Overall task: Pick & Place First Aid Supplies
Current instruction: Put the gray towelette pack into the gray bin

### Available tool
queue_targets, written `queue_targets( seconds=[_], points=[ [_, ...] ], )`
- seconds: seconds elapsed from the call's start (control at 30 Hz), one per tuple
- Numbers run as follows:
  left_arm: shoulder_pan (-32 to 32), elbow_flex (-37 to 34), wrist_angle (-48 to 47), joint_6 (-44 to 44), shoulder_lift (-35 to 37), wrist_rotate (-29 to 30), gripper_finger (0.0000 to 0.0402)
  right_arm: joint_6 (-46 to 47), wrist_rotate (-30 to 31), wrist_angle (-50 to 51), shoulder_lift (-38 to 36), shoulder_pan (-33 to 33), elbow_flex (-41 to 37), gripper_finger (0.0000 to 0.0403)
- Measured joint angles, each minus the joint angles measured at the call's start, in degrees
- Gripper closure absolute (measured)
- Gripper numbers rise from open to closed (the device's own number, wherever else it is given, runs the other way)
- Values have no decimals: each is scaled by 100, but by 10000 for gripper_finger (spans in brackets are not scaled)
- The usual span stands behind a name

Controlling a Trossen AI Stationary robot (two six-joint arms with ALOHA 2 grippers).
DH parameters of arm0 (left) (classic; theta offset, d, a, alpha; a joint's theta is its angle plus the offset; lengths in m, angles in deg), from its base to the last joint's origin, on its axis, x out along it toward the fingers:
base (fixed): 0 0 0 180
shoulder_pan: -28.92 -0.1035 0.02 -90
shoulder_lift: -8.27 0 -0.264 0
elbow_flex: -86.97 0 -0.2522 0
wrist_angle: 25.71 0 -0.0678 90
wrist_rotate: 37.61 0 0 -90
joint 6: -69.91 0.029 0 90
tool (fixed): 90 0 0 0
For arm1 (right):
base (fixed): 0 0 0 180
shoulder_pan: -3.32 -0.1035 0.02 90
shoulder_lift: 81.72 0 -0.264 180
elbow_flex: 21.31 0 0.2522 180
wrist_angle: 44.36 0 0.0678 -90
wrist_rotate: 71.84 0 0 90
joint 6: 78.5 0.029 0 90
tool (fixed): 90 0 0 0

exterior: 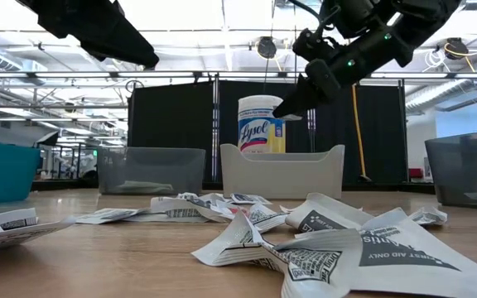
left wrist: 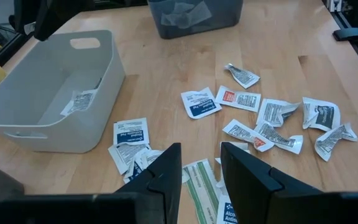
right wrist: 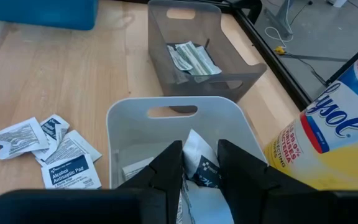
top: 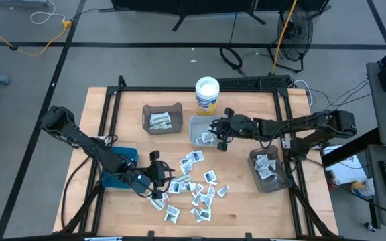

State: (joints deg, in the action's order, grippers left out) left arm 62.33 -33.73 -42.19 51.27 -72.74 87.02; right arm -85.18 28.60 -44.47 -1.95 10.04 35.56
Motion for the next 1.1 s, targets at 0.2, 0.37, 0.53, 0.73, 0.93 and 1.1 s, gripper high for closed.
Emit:
queue_targets(
  seconds=[0.2,0.37,0.53,0.73,0.93,1.1],
  points=[
    [0,0,0,2,0,2,284,145,-4,57,4,38,0,309],
    [0,0,19,3,0,15,284,549,0,86,244,159,-10,309],
    [0,0,140,52,0,52,284,647,-4,-98,663,155,-9,309],
    [0,0,137,52,0,55,284,649,-1,-210,811,157,-7,310],
    [0,0,134,96,0,55,284,649,-2,-221,804,155,-7,308],
    [0,0,133,80,0,52,284,641,-9,-216,804,155,-7,293]
  ],
)
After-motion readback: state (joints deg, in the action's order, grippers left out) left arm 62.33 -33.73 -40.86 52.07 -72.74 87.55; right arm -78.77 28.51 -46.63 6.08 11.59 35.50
